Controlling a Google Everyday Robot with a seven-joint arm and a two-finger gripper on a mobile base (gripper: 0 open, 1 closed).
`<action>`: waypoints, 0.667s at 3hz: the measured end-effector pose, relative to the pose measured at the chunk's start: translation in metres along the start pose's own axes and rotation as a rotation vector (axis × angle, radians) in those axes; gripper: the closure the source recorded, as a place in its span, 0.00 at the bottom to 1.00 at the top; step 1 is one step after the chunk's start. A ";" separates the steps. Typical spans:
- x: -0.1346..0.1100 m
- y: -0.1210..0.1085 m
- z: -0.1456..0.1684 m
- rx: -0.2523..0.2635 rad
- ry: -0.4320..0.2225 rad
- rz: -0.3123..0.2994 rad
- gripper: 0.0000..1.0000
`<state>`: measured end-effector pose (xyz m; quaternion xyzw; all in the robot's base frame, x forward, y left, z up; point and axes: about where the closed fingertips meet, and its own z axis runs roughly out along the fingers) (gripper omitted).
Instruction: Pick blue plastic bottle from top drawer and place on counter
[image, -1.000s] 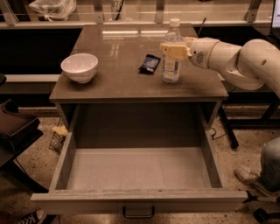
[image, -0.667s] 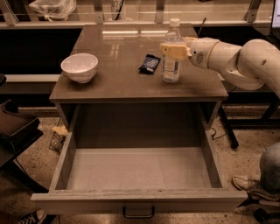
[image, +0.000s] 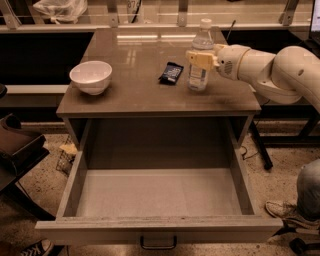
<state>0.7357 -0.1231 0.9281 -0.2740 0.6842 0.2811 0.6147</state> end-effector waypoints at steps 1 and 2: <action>0.000 0.002 0.002 -0.004 0.000 0.000 0.00; 0.000 0.002 0.002 -0.005 0.000 0.000 0.00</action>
Offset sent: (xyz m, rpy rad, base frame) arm 0.0002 0.0029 0.0000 0.0005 0.0002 0.0042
